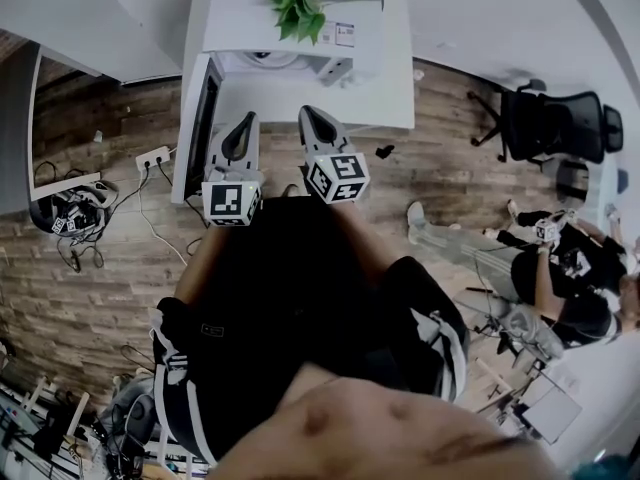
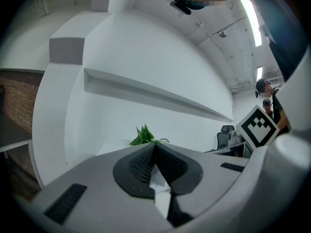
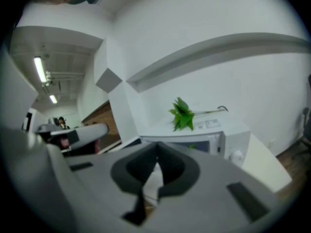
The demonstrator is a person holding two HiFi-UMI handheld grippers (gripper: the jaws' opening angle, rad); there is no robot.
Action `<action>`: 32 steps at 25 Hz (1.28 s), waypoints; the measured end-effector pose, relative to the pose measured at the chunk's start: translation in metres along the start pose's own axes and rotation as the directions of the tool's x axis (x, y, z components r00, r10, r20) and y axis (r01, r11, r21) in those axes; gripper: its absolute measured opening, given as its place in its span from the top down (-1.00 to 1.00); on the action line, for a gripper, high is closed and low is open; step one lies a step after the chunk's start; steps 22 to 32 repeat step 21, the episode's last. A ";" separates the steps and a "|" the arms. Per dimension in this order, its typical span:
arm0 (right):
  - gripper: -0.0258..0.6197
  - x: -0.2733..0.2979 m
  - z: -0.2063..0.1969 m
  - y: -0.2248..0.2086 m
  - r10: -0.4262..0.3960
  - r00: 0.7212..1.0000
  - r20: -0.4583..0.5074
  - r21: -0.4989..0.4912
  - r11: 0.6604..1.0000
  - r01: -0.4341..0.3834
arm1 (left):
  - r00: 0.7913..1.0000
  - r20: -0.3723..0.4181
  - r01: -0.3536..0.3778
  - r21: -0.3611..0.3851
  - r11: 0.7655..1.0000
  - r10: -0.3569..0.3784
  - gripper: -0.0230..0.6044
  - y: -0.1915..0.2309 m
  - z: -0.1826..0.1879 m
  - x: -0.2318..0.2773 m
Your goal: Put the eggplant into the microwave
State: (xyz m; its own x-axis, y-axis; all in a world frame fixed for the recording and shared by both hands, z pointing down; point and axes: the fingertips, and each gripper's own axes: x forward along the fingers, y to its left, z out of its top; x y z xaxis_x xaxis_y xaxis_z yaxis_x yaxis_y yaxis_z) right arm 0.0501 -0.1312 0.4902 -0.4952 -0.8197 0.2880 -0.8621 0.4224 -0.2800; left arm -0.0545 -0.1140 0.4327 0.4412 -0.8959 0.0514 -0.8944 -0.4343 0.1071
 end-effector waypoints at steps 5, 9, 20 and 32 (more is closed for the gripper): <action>0.82 -0.001 0.002 -0.001 0.004 1.000 0.006 0.003 1.000 -0.004 | 1.000 0.002 0.002 -0.004 1.000 -0.002 0.82 -0.001 0.000 -0.001; 0.82 0.000 0.001 -0.002 0.000 1.000 0.004 0.008 1.000 0.000 | 1.000 0.000 0.002 -0.005 1.000 -0.002 0.82 -0.001 0.000 -0.001; 0.82 -0.002 0.005 0.002 -0.002 1.000 0.021 0.001 1.000 0.002 | 1.000 0.001 0.003 -0.001 1.000 -0.003 0.82 -0.001 0.003 -0.005; 0.82 -0.002 0.006 0.003 -0.001 1.000 0.023 0.000 1.000 0.001 | 1.000 0.000 0.003 -0.001 1.000 -0.003 0.82 -0.001 0.003 -0.005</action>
